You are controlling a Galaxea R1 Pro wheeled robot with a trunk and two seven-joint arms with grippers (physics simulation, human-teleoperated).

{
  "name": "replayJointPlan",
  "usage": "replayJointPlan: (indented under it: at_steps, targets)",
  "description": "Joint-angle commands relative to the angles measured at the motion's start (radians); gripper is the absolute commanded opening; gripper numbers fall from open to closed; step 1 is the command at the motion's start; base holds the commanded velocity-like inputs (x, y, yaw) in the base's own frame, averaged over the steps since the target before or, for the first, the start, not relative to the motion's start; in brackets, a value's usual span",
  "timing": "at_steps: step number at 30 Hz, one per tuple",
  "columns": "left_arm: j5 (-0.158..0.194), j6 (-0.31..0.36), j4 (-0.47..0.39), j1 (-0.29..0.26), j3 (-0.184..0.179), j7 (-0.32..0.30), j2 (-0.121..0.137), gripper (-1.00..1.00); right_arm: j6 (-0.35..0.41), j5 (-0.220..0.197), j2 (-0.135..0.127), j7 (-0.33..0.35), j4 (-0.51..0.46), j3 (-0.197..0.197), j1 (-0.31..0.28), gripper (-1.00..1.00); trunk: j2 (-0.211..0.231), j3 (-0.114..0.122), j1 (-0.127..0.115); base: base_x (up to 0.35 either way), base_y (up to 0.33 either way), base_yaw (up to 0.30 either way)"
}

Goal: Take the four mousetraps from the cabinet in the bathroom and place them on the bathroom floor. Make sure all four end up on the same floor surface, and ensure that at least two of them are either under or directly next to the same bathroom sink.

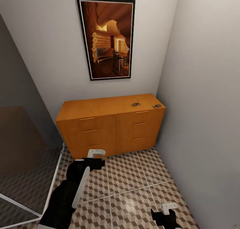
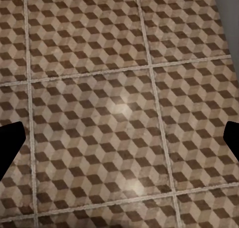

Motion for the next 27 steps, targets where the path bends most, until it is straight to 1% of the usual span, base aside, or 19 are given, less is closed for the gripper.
replayJointPlan:
  at_steps: [1,5,6,9,16,17,24,27]
  targets:
    - [0.007,0.007,0.01,-0.027,-0.001,0.008,0.0,1.0,-0.003,-0.01,0.0,0.001,0.001,0.009,-0.001,1.0,-0.002,-0.002,0.0,0.0,0.0,0.0]
    - [0.007,0.014,0.076,-0.135,0.0,0.008,-0.002,1.0,-0.003,-0.01,0.001,0.001,0.001,0.009,-0.001,1.0,-0.002,-0.002,0.0,0.0,0.0,0.0]
    - [0.007,0.016,0.122,-0.198,-0.001,0.009,-0.002,1.0,-0.004,-0.01,0.001,0.001,0.001,0.009,-0.001,1.0,-0.002,-0.002,0.0,0.0,0.0,0.0]
    - [0.007,0.017,0.209,-0.299,0.0,0.009,-0.003,1.0,-0.003,-0.01,0.001,0.001,0.001,0.009,-0.001,1.0,-0.002,-0.002,0.0,0.0,0.0,0.0]
    - [0.008,0.019,0.441,-0.541,0.001,0.008,-0.004,1.0,-0.003,-0.01,0.001,0.001,0.001,0.009,-0.001,1.0,-0.002,-0.002,0.0,0.0,0.0,0.0]
    - [0.008,0.019,0.493,-0.605,0.001,0.008,-0.004,1.0,-0.003,-0.01,0.001,0.001,0.001,0.009,-0.001,1.0,-0.002,-0.002,0.0,0.0,0.0,0.0]
    - [0.011,0.018,0.619,-0.821,0.001,0.009,-0.007,1.0,-0.002,-0.01,0.001,0.001,0.001,0.009,-0.001,1.0,-0.002,-0.002,0.0,0.0,0.0,0.0]
    - [0.012,0.017,0.688,-0.911,0.001,0.01,-0.007,1.0,-0.002,-0.01,0.001,0.001,0.001,0.009,-0.001,1.0,-0.002,-0.002,0.0,0.0,0.0,0.0]
